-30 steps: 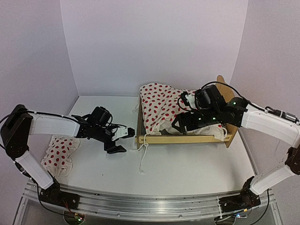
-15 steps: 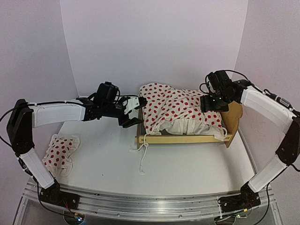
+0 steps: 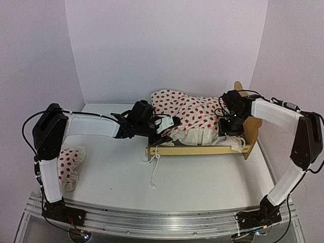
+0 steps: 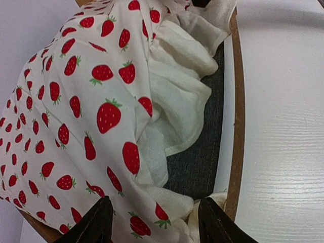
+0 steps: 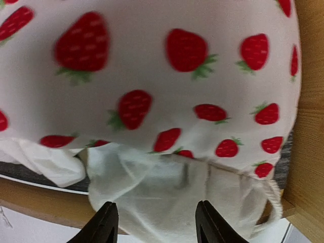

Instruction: Set up the pet bed

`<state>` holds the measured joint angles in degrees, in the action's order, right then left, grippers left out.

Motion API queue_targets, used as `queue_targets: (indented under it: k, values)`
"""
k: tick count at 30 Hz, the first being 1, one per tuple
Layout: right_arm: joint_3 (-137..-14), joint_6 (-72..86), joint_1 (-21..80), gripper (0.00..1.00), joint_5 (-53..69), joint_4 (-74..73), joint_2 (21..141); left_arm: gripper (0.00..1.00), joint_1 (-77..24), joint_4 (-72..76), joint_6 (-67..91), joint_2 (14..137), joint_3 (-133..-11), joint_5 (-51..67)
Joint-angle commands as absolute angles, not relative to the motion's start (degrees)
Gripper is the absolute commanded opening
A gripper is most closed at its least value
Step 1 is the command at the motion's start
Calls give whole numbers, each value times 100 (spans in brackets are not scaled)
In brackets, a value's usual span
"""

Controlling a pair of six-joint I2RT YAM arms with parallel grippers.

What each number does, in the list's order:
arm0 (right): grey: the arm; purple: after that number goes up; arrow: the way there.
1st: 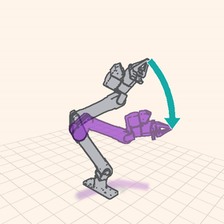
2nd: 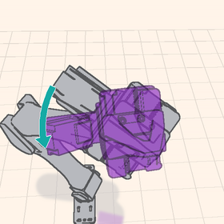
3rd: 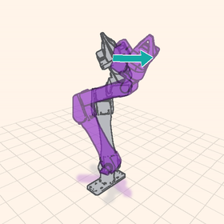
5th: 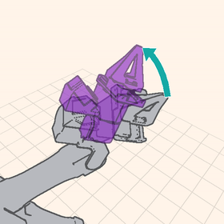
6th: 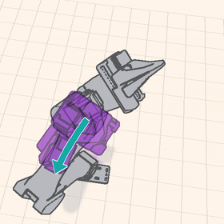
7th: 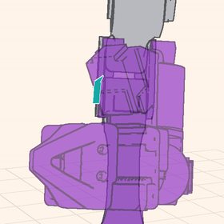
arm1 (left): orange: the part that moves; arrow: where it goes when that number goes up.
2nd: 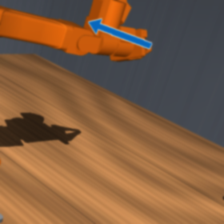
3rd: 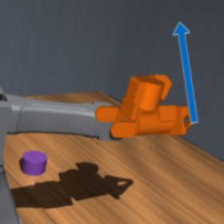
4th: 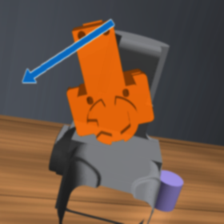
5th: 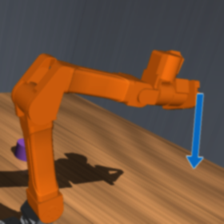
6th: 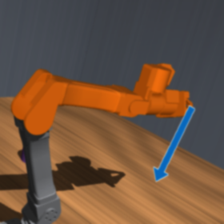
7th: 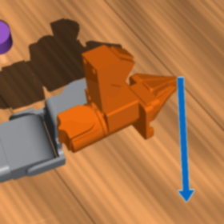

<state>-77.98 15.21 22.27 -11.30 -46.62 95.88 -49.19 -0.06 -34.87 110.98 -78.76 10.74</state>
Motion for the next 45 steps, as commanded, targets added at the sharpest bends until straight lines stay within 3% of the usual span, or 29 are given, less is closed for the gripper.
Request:
queue_targets:
  k: [1,7,13,15,18,23,26,33,45]
  values:
    - [-7570,1950,2948,56,-864,-3924,9450,59,-5197,314,-3407,10955,-8087,831]
    - [-7546,2515,3251,67,-1149,-3304,10163,59,-5176,442,-3203,11195,-8024,244]
    - [-7913,2587,3248,64,-1357,-3065,10850,48,-5061,705,-3190,11384,-8015,62]
    - [-7971,2611,3244,55,-1412,-3023,11000,43,-5044,672,-3246,11475,-8011,10]
    - [-7946,2628,3249,28,-1465,-3006,10936,34,-5036,518,-3244,11525,-8016,-116]
    - [-7761,2184,3246,5,-1206,-3006,10290,1,-5001,327,-3215,11421,-8022,-26]
    - [-7664,1828,3247,0,-616,-3043,9839,0,-4903,-115,-3141,11293,-8204,254]
    - [-7402,1584,3243,0,351,-3236,9020,0,-4646,-1436,-3129,10893,-8481,1082]
    - [-7106,1802,3244,0,575,-3572,8220,0,-4428,-2224,-3306,10501,-8605,1820]
